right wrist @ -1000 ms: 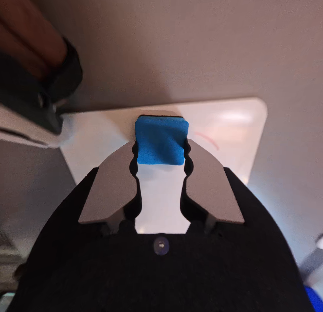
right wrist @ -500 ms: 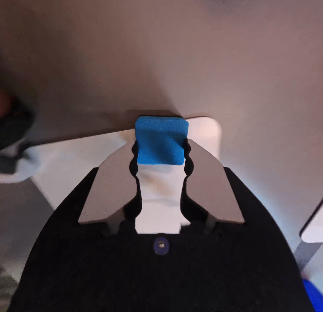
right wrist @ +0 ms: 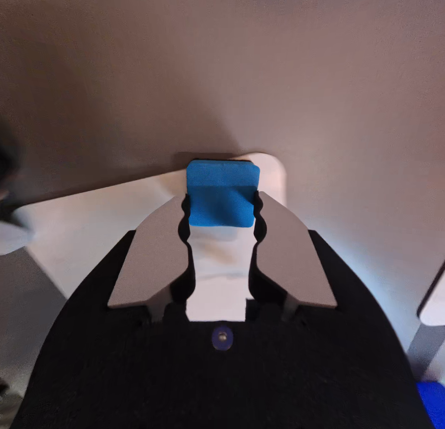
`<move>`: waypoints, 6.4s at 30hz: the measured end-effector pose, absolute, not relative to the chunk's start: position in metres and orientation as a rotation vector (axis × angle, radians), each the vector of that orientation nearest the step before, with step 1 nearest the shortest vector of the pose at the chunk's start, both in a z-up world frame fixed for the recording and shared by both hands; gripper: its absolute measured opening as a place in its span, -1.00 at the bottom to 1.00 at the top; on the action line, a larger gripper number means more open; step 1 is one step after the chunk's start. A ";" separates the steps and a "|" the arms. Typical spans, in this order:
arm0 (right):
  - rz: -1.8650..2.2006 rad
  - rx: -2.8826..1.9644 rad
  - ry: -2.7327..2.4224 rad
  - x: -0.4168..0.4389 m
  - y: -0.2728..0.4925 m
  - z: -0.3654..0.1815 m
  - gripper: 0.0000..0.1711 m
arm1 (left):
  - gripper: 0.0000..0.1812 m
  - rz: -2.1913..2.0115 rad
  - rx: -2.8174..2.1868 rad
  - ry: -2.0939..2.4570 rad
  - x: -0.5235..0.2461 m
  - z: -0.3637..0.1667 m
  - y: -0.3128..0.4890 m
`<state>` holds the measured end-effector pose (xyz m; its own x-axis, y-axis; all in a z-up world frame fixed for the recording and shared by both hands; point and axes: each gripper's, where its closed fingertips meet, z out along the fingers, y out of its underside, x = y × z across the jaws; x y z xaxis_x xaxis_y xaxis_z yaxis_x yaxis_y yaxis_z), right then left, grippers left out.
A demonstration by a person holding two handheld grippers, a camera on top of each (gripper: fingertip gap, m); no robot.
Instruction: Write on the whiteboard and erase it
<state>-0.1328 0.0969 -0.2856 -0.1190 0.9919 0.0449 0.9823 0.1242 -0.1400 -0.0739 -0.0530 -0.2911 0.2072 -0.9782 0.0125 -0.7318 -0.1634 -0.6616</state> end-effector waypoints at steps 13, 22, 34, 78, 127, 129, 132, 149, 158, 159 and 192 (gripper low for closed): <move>0.128 -1.903 -2.346 -0.120 0.063 -0.286 -0.40 | -1.00 -0.616 -1.969 1.584 -0.074 -0.291 -0.053; 0.109 -2.079 -2.288 -0.077 0.086 -0.285 -0.40 | -1.00 -0.601 -1.967 1.581 -0.074 -0.290 -0.053; 0.079 -2.148 -2.222 -0.069 0.111 -0.285 -0.40 | -1.00 -0.615 -1.968 1.579 -0.074 -0.290 -0.054; 0.118 -2.411 -1.609 0.100 0.080 -0.284 -0.40 | -1.00 -0.535 -2.011 1.563 -0.077 -0.291 -0.050; 0.219 -2.420 -1.581 0.113 0.084 -0.278 -0.39 | -1.00 -0.518 -2.034 1.519 -0.077 -0.291 -0.049; 0.236 -2.353 -1.524 0.098 0.103 -0.266 -0.39 | -1.00 -0.520 -2.030 1.517 -0.077 -0.291 -0.049; 0.194 -2.296 -1.391 0.089 0.149 -0.244 -0.39 | -1.00 -0.529 -2.027 1.506 -0.077 -0.291 -0.049; 0.092 -2.598 -1.032 0.074 0.292 -0.284 -0.31 | -1.00 -0.544 -2.016 1.481 -0.075 -0.291 -0.049; 0.216 -2.354 -1.012 0.065 0.276 -0.233 -0.02 | -1.00 -0.542 -2.011 1.482 -0.075 -0.291 -0.049; 0.254 -2.306 -1.014 0.063 0.271 -0.222 -0.03 | -1.00 -0.538 -2.010 1.481 -0.075 -0.291 -0.048; 0.517 -1.775 -0.657 0.193 0.203 -0.188 -0.19 | -0.59 -0.550 -1.911 0.901 -0.068 -0.239 0.073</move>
